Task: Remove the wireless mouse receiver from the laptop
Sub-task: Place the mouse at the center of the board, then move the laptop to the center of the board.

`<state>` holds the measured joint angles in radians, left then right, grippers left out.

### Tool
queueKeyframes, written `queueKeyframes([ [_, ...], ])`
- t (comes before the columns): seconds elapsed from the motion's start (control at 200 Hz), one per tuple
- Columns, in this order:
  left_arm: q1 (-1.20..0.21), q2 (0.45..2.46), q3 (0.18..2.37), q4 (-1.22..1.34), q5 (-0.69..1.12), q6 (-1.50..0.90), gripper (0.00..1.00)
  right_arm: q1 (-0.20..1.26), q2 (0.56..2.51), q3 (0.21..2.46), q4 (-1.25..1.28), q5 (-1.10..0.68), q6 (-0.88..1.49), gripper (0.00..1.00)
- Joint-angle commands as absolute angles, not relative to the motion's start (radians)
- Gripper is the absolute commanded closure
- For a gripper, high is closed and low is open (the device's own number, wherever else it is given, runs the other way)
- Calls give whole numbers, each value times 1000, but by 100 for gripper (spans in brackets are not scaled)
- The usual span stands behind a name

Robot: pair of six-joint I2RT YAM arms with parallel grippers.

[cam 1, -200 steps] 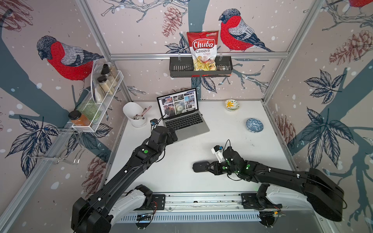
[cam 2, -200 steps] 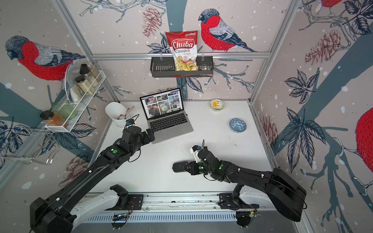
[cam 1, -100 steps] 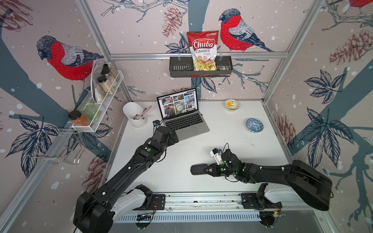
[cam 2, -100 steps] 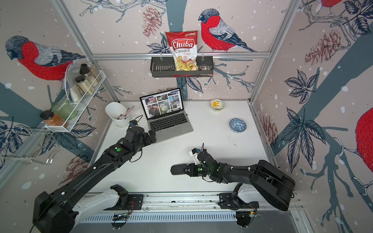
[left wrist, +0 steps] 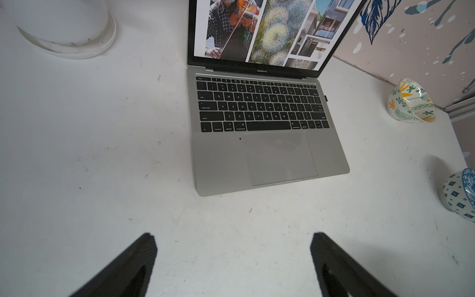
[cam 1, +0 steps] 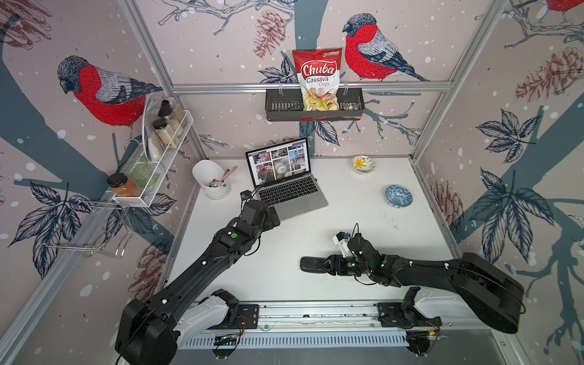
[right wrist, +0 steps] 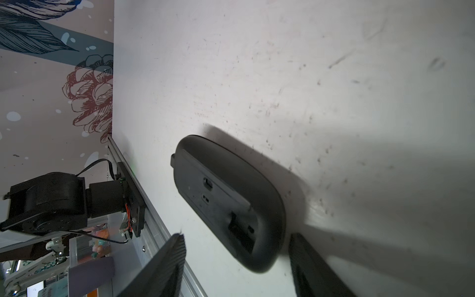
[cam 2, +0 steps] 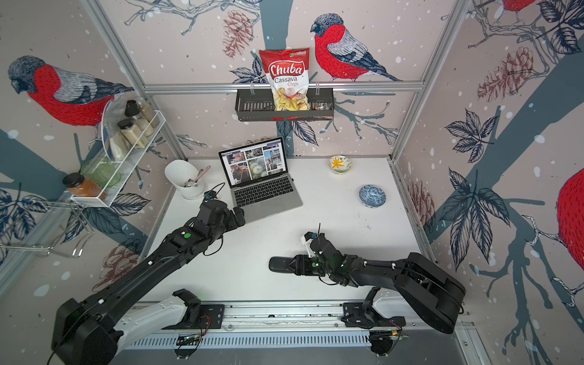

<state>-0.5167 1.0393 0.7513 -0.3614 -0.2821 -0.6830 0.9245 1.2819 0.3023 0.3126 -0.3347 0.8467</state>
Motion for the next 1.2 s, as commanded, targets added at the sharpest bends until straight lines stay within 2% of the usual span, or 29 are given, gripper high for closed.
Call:
queueKeyframes([
  [0.0,-518,1035,744,-346,-266,-690,2,916,1266,301,148,-261,824,25],
  [0.11,-518,1033,737,-339,-265,-694,2,903,1258,313,83,-228,809,19],
  [0.345,-495,1040,691,-264,-301,-711,2,798,1163,445,-109,-108,660,18],
  [0.505,-338,1121,640,-106,-78,-728,3,684,1213,654,-149,-13,506,21],
  [0.605,-251,1194,640,-43,-4,-742,4,623,1330,802,-132,-42,417,22],
  [0.74,-217,1275,660,30,23,-758,6,548,1538,1028,-164,-84,330,26],
  [0.83,-213,1327,662,102,59,-775,8,506,1670,1157,-172,-127,289,40],
  [0.87,-212,1354,672,118,70,-776,9,488,1723,1211,-177,-150,273,43],
  [1.196,-202,1523,724,145,59,-799,9,432,2116,1644,-299,-274,166,37],
])
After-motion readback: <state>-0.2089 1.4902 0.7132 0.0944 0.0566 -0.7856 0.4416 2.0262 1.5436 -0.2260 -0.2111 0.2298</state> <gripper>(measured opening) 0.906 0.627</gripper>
